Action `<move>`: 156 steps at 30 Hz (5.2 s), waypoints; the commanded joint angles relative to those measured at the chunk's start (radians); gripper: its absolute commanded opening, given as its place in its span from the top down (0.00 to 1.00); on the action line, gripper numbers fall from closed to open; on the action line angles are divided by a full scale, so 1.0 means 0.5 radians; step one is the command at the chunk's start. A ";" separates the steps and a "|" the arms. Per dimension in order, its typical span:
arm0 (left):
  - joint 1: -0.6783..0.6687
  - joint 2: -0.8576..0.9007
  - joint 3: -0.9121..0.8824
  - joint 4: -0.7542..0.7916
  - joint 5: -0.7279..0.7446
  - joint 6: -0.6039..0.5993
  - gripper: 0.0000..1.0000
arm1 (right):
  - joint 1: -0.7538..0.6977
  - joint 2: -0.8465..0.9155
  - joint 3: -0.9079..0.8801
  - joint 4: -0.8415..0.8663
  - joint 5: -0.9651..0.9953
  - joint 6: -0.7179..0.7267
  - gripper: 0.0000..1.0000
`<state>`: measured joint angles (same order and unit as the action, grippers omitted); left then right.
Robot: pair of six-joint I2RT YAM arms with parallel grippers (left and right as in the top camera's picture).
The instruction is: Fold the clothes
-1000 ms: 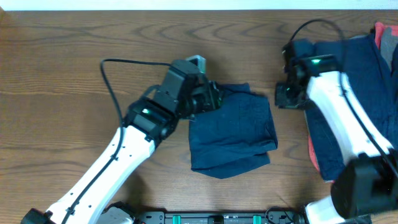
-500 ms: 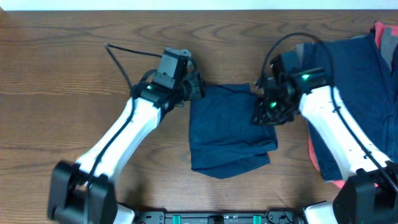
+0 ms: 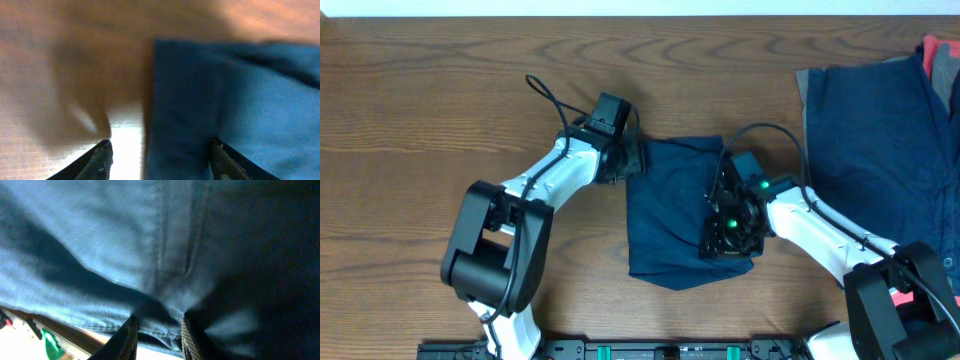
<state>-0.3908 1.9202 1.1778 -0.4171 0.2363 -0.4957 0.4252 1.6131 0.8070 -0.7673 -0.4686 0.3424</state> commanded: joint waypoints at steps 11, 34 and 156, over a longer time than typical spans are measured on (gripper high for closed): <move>0.008 0.056 0.035 -0.950 -0.011 0.032 0.68 | -0.122 0.013 -0.185 0.356 0.624 0.272 0.70; 0.009 -0.619 0.036 -0.635 -0.017 0.735 0.02 | -0.272 0.012 0.587 -0.080 0.627 -0.035 0.38; 0.057 -1.561 -0.293 -1.456 -0.317 0.361 0.02 | -0.215 -1.227 0.367 -0.600 0.903 0.259 0.01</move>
<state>-0.3252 1.3025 1.0744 -1.1900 0.2314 -0.2897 0.2676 1.1496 1.0370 -1.1076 -0.1967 0.3992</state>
